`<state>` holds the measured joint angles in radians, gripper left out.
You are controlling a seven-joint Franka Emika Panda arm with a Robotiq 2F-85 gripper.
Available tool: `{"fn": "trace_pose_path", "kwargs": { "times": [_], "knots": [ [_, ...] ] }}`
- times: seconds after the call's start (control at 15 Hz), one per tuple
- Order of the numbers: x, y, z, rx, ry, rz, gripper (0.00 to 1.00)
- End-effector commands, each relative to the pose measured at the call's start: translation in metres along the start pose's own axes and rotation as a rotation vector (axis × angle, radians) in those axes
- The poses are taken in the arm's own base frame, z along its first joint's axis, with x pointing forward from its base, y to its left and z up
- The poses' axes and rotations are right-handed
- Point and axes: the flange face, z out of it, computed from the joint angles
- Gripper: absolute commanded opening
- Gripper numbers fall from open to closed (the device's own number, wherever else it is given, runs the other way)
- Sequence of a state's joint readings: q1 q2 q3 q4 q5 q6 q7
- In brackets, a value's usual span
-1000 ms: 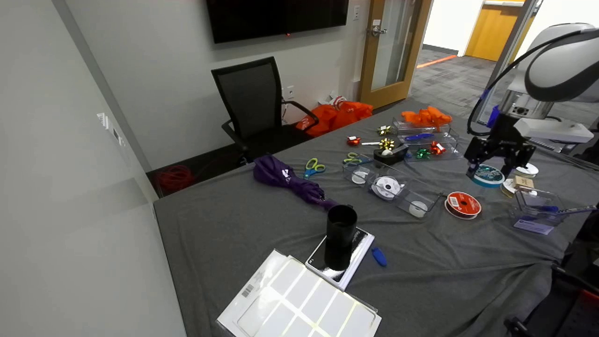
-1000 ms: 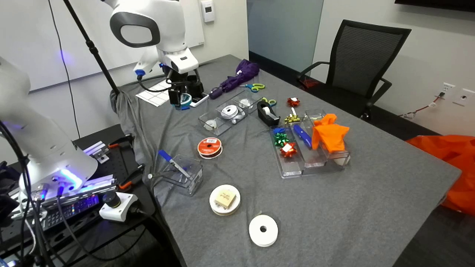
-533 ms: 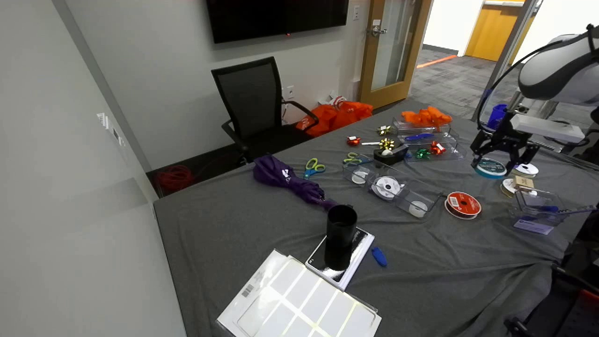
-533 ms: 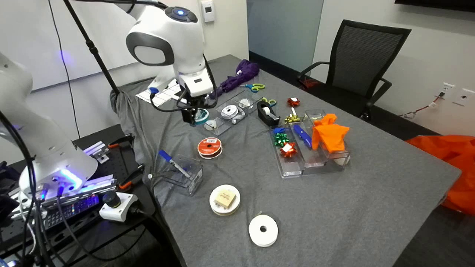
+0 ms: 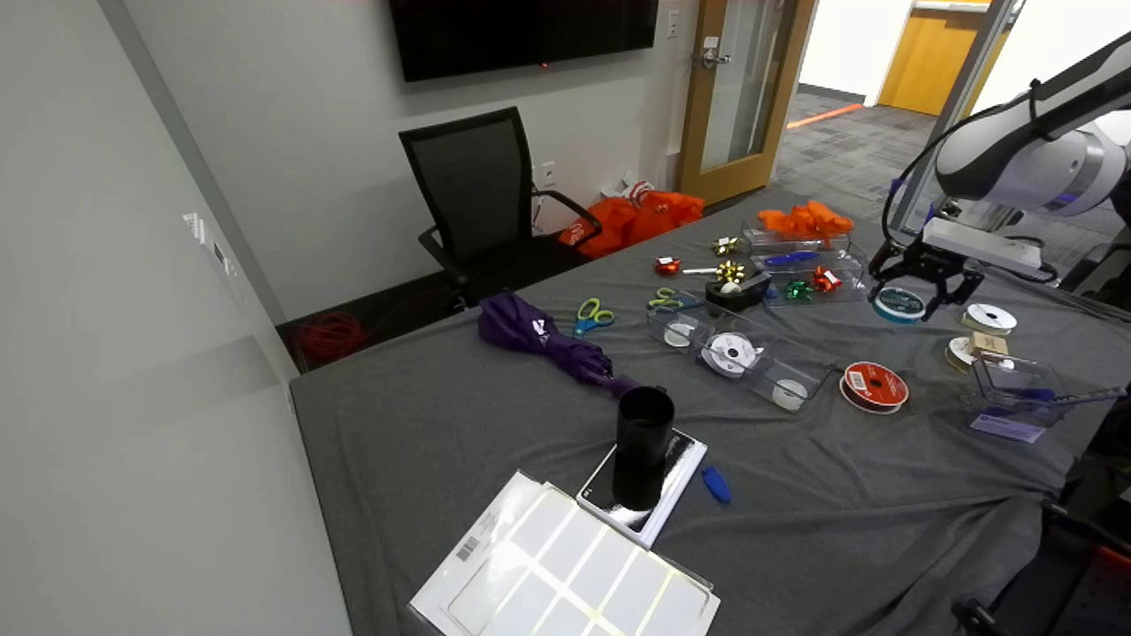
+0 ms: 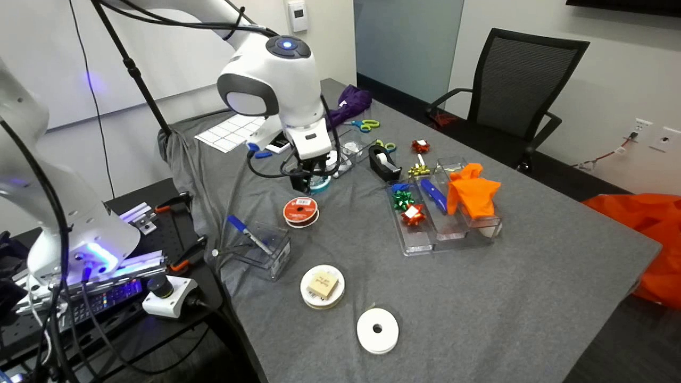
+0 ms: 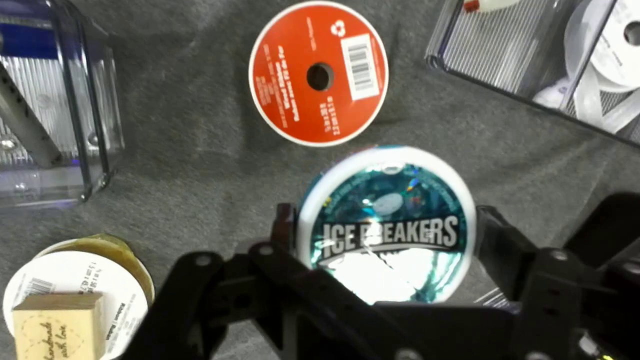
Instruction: Move the blue circular object to the right
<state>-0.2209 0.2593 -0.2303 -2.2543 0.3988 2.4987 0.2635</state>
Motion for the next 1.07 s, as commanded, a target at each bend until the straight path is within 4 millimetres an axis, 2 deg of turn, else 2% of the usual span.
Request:
{"fn": "trace_pose_path", "kwargs": {
  "times": [0.0,0.2,0.27,0.47,0.93,1.0],
  "knots": [
    [0.045,-0.008,0.014,-0.007,0.042,0.095,0.63],
    [0.072,-0.012,0.030,-0.018,0.069,0.154,0.63],
    [0.086,-0.011,0.036,-0.028,0.083,0.176,0.63],
    [0.110,-0.008,0.054,-0.057,0.112,0.222,0.63],
    [0.128,-0.006,0.090,-0.122,0.121,0.245,0.63],
    [0.129,-0.007,0.092,-0.124,0.122,0.240,0.75]
  ]
}}
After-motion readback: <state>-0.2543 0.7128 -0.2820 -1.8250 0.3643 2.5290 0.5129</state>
